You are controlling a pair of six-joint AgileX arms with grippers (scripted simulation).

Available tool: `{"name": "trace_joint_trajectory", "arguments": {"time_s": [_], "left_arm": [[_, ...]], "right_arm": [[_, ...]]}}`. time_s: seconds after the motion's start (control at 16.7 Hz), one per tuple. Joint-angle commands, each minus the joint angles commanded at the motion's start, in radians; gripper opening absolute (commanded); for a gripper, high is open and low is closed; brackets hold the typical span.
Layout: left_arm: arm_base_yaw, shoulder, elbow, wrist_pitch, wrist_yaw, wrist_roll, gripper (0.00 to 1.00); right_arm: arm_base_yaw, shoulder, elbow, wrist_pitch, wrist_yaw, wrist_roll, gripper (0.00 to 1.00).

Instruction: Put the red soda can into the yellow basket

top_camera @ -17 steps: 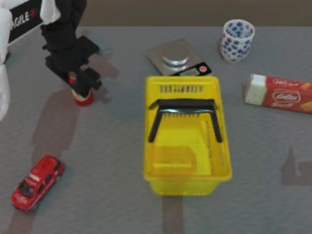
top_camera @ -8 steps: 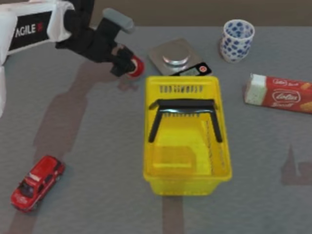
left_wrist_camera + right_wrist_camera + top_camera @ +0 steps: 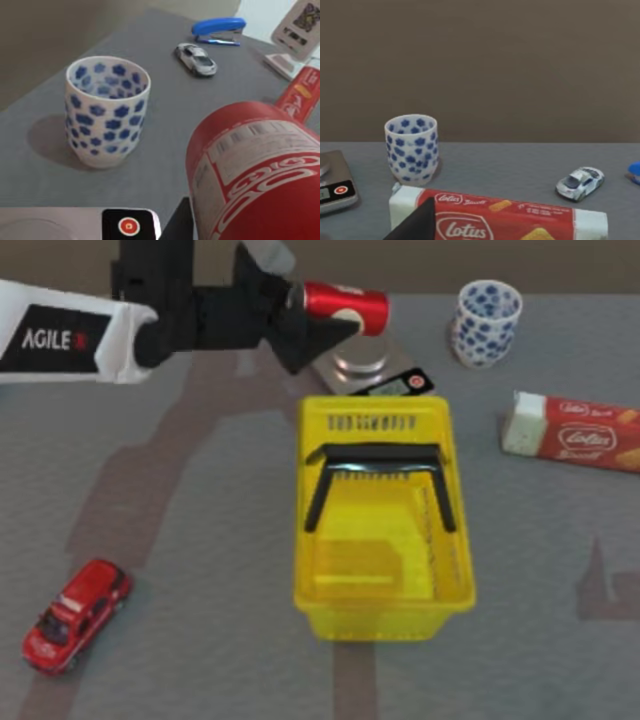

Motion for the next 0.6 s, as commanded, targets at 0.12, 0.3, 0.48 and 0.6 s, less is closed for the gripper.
{"name": "trace_joint_trajectory", "arguments": {"time_s": [0.12, 0.3, 0.48, 0.6], "left_arm": [[-0.010, -0.046, -0.083, 0.175, 0.106, -0.051, 0.00], [-0.021, -0.106, -0.180, 0.372, 0.232, -0.108, 0.00], [-0.028, -0.146, -0.236, 0.472, 0.303, -0.140, 0.00], [-0.028, -0.152, -0.244, 0.486, 0.314, -0.144, 0.00]], "right_arm": [[0.000, 0.000, 0.000, 0.000, 0.000, 0.000, 1.00], [0.000, 0.000, 0.000, 0.000, 0.000, 0.000, 1.00], [0.000, 0.000, 0.000, 0.000, 0.000, 0.000, 1.00], [0.000, 0.000, 0.000, 0.000, 0.000, 0.000, 1.00]]}}
